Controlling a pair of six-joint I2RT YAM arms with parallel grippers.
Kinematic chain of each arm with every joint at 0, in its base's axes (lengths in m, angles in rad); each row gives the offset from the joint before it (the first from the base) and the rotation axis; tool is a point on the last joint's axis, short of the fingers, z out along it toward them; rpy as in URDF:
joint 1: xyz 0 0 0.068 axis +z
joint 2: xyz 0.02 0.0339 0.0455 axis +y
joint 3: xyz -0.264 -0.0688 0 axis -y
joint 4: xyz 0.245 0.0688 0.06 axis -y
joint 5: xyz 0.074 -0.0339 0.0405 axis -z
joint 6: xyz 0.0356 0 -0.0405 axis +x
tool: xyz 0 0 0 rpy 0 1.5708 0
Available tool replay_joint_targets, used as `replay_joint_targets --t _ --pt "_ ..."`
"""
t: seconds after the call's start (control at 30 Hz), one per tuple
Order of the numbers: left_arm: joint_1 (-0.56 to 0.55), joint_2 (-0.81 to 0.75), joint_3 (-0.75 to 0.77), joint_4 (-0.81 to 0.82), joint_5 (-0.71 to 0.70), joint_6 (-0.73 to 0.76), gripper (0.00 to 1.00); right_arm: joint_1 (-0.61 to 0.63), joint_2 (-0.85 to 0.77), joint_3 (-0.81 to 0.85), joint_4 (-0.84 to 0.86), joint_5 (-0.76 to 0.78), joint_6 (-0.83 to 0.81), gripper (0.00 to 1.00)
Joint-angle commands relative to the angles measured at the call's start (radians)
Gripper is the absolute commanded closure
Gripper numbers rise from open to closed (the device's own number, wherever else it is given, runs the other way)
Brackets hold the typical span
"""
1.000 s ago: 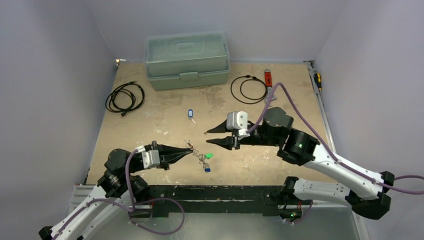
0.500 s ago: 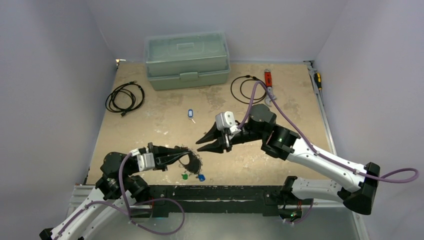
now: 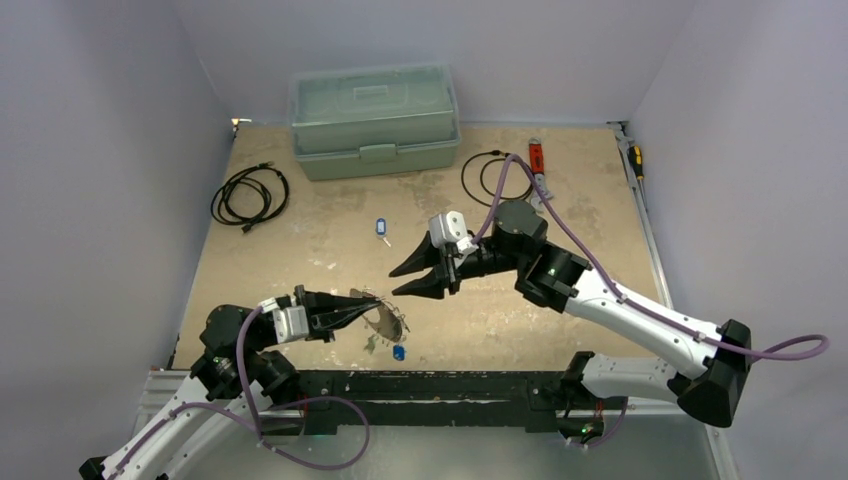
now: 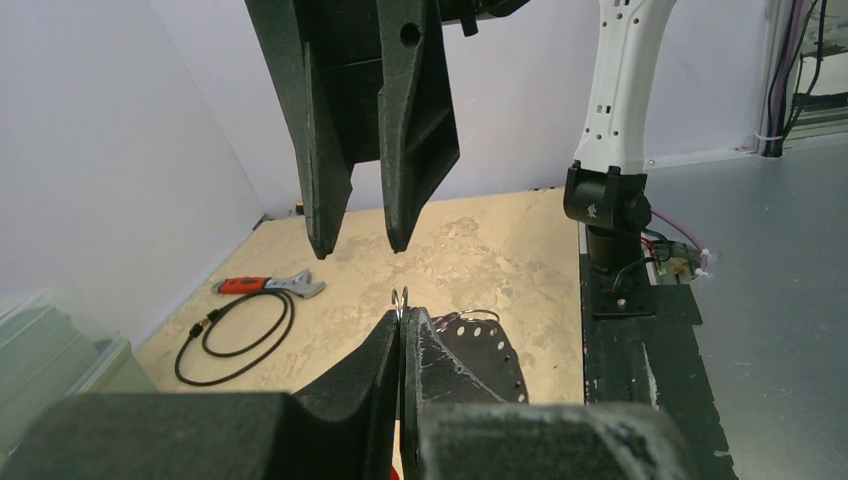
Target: Put the keys on the keyring
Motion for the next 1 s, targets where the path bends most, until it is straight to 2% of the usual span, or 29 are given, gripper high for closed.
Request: replay_joint_targets --t 0.0,0.67,0.97 --pt "0.002 -0.013 0.016 0.064 -0.012 -0.009 1.00 -0.010 0.015 0.003 0.054 -0.054 0.019 0.65" --pt "0.002 -0.015 0.017 0.063 -0.023 -0.005 1.00 -0.017 0.071 0.023 0.056 -0.140 0.021 0.66" --pt "0.001 -0.013 0.016 0.063 -0.024 -0.004 1.00 -0.016 0.091 0.037 0.068 -0.158 0.025 0.70"
